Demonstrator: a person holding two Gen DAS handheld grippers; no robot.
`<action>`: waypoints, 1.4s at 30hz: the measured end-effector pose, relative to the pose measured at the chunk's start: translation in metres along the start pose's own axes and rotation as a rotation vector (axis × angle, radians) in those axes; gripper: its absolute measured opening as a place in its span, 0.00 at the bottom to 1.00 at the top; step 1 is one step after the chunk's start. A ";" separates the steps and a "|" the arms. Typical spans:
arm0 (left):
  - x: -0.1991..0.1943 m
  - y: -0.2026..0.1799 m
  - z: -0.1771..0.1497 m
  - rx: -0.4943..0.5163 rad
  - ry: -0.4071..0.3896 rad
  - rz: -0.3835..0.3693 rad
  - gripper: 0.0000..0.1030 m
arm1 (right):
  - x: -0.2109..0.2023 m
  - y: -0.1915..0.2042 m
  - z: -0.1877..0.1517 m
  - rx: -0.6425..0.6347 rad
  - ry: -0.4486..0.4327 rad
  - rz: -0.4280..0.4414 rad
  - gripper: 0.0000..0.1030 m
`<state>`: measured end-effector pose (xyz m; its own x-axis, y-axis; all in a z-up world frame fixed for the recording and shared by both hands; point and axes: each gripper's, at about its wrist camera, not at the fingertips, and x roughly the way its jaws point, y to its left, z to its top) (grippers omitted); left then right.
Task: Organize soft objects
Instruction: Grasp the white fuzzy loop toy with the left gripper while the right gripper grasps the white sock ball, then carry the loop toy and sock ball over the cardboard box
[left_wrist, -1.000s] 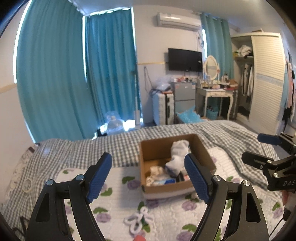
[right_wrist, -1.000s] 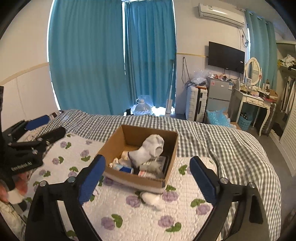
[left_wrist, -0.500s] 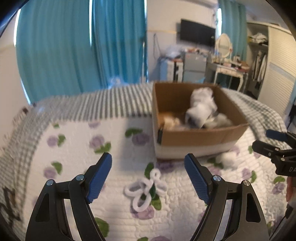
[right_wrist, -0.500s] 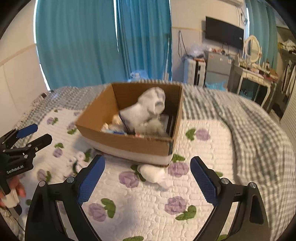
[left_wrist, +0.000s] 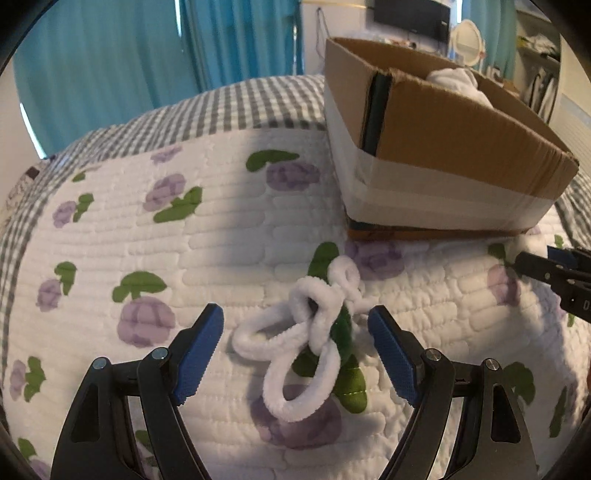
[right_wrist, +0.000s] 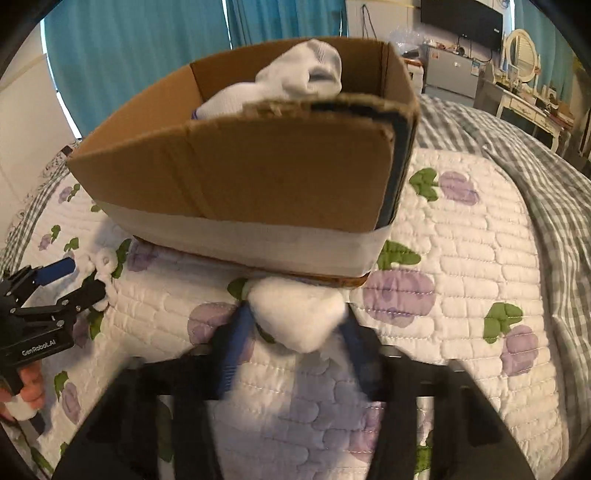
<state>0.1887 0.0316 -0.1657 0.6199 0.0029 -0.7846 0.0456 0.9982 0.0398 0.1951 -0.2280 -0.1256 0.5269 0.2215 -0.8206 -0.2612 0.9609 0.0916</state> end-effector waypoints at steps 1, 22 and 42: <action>0.001 -0.001 -0.002 0.006 0.003 -0.001 0.79 | 0.000 0.001 -0.001 -0.009 0.002 -0.004 0.41; -0.062 -0.023 -0.007 0.067 -0.045 -0.103 0.52 | -0.069 0.011 -0.020 -0.026 -0.102 0.014 0.41; -0.187 -0.051 0.066 0.110 -0.288 -0.102 0.52 | -0.209 0.045 0.029 -0.124 -0.349 0.030 0.41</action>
<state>0.1220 -0.0240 0.0193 0.8032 -0.1298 -0.5815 0.1940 0.9798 0.0492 0.0964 -0.2263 0.0666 0.7563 0.3132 -0.5744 -0.3655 0.9304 0.0261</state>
